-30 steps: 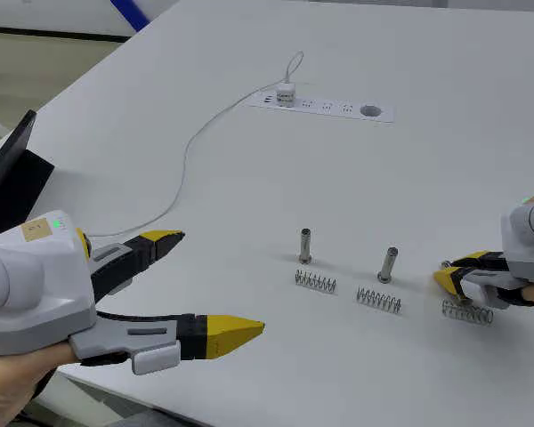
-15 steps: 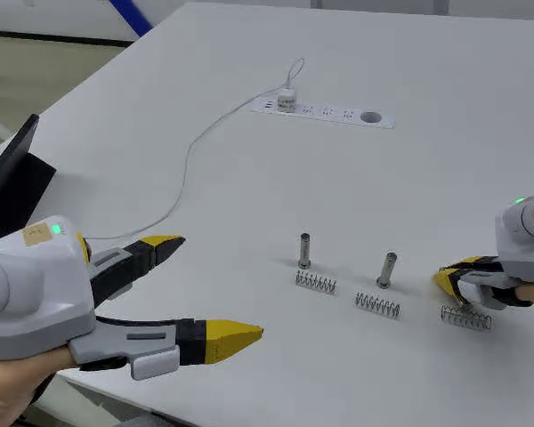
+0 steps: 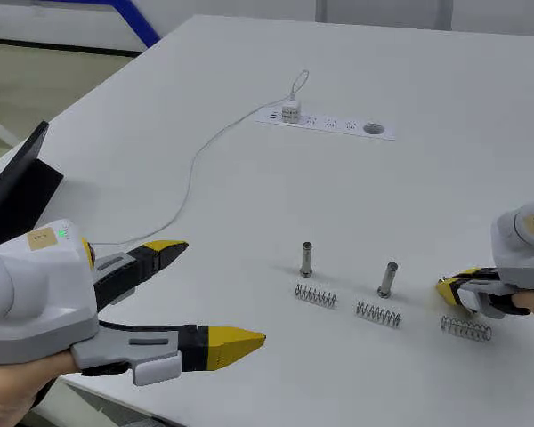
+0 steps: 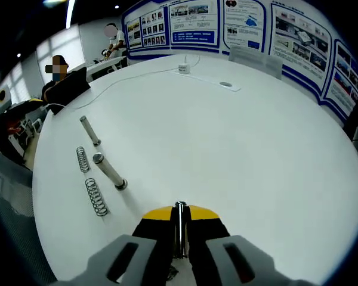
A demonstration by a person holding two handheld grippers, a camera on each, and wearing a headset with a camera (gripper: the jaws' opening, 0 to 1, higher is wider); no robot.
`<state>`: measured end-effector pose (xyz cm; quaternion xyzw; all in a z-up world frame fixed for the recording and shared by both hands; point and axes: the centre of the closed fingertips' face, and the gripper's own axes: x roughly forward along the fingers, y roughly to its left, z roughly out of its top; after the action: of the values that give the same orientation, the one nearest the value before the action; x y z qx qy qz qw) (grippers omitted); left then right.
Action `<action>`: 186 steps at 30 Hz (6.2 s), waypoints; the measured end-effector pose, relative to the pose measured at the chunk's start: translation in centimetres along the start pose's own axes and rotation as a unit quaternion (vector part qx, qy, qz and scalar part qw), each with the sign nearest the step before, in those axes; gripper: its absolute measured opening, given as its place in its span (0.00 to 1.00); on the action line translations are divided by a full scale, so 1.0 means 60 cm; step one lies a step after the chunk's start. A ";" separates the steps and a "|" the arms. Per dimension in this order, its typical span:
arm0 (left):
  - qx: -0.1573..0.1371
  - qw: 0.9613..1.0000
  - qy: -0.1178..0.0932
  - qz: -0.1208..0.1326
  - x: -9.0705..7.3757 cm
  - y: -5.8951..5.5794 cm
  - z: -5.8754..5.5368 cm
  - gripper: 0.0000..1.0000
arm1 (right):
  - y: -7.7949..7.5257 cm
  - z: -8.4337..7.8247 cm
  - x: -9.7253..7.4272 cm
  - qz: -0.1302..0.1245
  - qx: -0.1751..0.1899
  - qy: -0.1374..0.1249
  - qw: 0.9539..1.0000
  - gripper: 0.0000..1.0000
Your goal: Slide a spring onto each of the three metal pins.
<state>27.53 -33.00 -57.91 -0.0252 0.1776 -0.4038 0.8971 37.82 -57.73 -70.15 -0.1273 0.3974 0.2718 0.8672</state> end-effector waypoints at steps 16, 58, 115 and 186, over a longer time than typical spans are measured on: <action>-0.005 1.000 -0.009 -0.002 -0.002 -0.010 0.001 0.99 | 0.001 0.014 -0.028 -0.003 -0.024 -0.044 0.999 0.09; -0.009 1.000 0.002 0.001 -0.009 -0.003 -0.007 0.99 | -0.013 -0.009 0.000 0.013 -0.036 -0.003 0.999 0.11; -0.012 1.000 -0.013 0.007 -0.009 -0.007 0.002 0.98 | -0.006 0.019 -0.028 0.017 0.000 -0.026 1.000 0.06; -0.016 0.999 -0.022 -0.033 0.010 -0.035 0.016 0.97 | -0.012 0.014 -0.097 -0.032 0.051 -0.179 0.982 0.08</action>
<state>26.72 -34.93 -56.82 -0.0541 0.1628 -0.4295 0.8866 35.65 -60.09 -65.19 -0.0447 0.2449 0.2412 0.9380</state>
